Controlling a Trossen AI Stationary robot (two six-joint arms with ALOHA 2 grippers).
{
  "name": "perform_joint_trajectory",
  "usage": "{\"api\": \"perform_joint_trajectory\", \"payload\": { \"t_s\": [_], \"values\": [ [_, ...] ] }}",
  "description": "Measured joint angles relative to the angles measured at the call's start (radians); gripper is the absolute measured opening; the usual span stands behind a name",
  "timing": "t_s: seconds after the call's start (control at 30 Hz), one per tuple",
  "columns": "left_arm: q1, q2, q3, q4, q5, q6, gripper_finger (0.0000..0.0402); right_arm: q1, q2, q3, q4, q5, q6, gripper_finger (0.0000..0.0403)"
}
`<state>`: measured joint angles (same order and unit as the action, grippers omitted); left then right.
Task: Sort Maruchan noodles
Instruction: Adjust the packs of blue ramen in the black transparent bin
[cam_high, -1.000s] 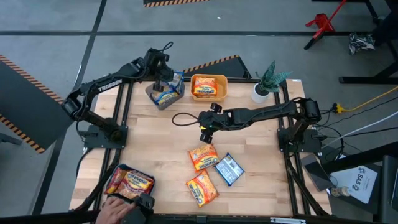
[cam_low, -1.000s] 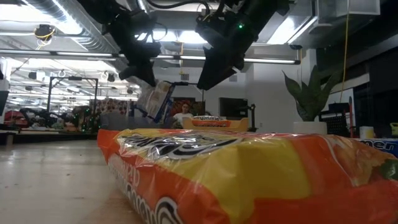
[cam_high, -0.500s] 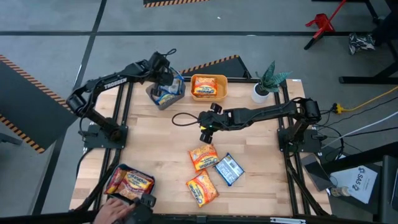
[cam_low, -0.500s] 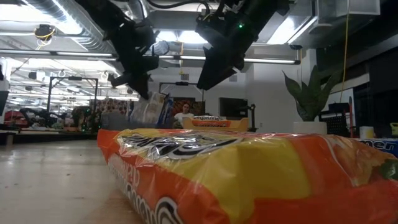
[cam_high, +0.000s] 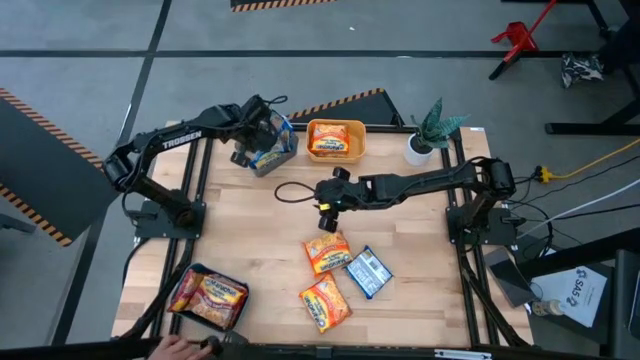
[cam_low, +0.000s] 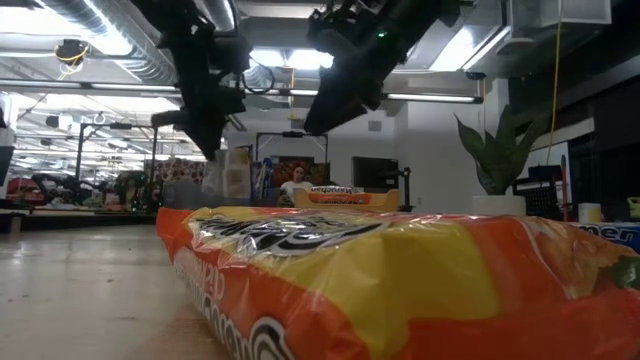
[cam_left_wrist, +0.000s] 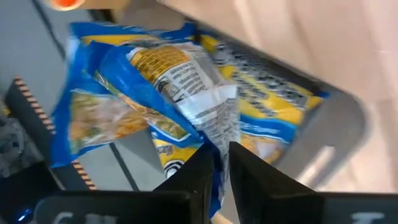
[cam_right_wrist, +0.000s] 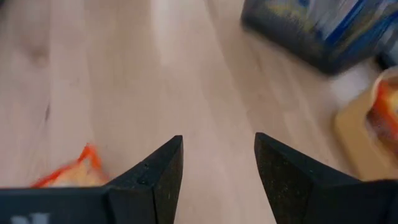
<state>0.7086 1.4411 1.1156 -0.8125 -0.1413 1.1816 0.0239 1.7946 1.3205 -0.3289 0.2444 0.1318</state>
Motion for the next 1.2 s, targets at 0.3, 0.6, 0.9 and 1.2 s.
{"api": "perform_joint_trajectory", "payload": {
  "t_s": [0.3, 0.6, 0.9, 1.2],
  "values": [
    [-0.034, -0.001, 0.0, -0.212, -0.082, 0.0, 0.0044, -0.02, 0.064, 0.0, 0.181, 0.007, -0.039, 0.0186],
    [-0.034, -0.006, 0.0, -0.264, -0.247, -0.276, 0.0016, -0.041, 0.095, 0.001, 0.249, 0.018, -0.048, 0.0186],
    [-0.004, -0.135, 0.0, -0.128, 0.283, -0.591, 0.0001, -0.044, 0.095, 0.001, 0.227, 0.017, -0.063, 0.0186],
    [-0.008, -0.082, -0.009, -0.121, 0.286, -0.633, 0.0, -0.044, 0.095, 0.001, 0.215, 0.017, -0.063, 0.0186]
  ]
}}
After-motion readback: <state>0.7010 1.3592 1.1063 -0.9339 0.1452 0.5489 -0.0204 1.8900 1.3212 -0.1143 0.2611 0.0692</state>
